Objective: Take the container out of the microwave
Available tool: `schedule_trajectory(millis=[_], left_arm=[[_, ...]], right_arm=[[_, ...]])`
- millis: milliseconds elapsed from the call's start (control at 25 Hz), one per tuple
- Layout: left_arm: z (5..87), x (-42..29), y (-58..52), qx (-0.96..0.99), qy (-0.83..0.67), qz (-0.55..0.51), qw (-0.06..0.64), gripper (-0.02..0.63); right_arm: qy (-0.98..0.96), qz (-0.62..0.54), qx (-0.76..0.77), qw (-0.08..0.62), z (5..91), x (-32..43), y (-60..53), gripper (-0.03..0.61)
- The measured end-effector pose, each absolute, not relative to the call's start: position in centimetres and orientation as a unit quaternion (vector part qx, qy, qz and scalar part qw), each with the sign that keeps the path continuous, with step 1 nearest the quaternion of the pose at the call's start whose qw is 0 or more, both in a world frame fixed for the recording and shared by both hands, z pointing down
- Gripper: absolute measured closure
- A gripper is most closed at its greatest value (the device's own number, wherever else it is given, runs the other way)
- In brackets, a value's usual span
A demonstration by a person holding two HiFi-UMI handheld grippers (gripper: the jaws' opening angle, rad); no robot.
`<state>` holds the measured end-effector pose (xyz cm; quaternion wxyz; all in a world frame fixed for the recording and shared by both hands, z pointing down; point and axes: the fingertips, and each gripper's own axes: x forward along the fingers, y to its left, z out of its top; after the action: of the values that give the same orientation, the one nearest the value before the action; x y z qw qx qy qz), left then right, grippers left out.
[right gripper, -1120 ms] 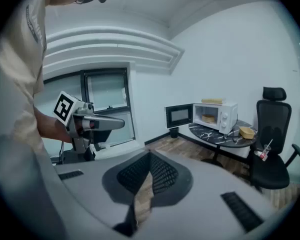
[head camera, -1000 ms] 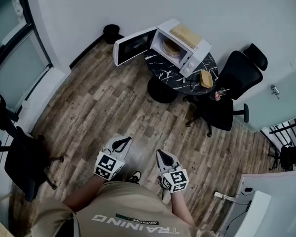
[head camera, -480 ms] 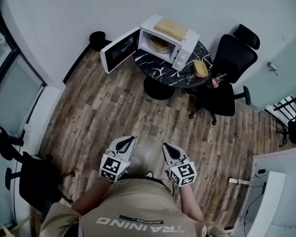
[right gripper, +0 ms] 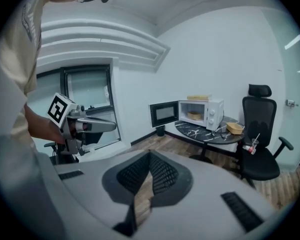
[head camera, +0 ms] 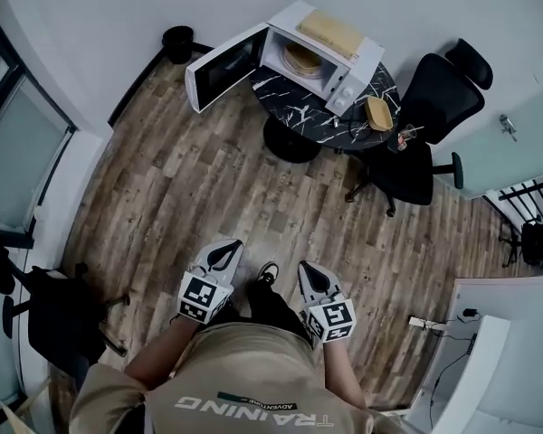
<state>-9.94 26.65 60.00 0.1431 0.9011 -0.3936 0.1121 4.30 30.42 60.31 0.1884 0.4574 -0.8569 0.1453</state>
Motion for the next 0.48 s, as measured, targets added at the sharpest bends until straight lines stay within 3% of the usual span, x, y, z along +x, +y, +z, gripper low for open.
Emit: schedule_trajectory(millis=[360, 480], left_arm=[[58.2, -7.9, 18.4, 0.884, -0.434, 0.123, 0.122, 0.612], [56.3, -6.3, 14.8, 0.882, -0.441, 0.123, 0.111, 0.612]], right_arm=[[-0.875, 0.136, 0.444, 0.138, 61.1, 7.2, 19.0, 0.571], [-0.882, 0.104, 0.435, 0.149, 60.0, 8.9, 14.9, 0.571]])
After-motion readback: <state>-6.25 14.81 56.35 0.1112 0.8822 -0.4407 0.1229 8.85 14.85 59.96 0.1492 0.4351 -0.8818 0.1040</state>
